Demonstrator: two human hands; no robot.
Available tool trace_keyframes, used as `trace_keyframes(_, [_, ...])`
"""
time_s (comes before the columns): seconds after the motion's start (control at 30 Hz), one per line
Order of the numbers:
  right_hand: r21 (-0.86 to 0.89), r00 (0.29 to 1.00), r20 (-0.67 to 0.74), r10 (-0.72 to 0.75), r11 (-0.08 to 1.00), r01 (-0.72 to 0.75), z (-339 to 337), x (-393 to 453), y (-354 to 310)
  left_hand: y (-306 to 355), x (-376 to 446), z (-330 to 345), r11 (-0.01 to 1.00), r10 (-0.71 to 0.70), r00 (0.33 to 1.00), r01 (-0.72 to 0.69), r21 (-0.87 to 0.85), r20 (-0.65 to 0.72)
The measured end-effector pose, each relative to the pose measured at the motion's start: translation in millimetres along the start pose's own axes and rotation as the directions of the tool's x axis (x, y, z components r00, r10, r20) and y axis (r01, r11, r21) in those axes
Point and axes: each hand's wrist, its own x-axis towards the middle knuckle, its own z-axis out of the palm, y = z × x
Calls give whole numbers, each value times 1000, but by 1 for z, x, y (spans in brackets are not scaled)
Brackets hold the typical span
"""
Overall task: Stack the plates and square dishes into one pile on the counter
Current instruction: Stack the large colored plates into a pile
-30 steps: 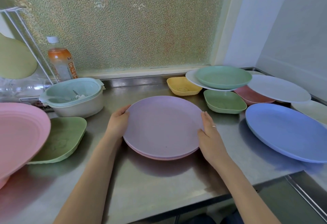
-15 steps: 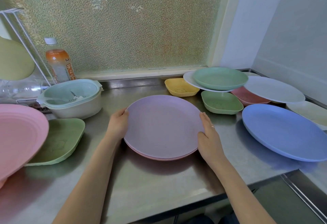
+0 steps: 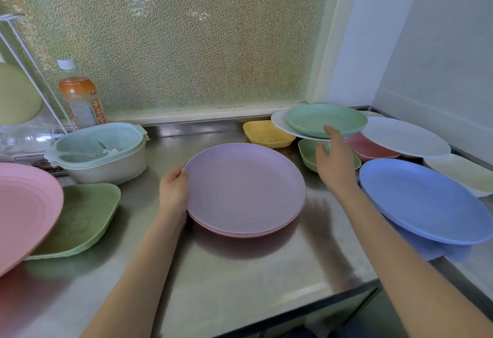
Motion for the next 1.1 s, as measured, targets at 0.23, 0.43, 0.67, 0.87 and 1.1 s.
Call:
trace_keyframes(0.23, [-619, 980, 187, -67, 766, 170, 10, 54, 30, -2, -2, 3, 999, 5, 999, -7, -49, -43])
trace_keyframes(0.43, [-659, 984, 146, -101, 732, 173, 18, 62, 30, -3, -9, 10, 997, 52, 995, -57, -55, -86])
trace_keyframes(0.67, [-432, 980, 75, -182, 880, 196, 20, 66, 11, -1, -9, 13, 997, 58, 998, -57, -43, 14])
trace_keyframes(0.87, [-54, 938, -22, -346, 937, 344, 19, 5, -36, -6, -6, 15, 998, 62, 997, -63, 23, 41])
trace_keyframes(1.1, [72, 840, 31, -541, 840, 538, 2, -94, -70, -5, -2, 15, 1000, 8, 1000, -8, 3, -5])
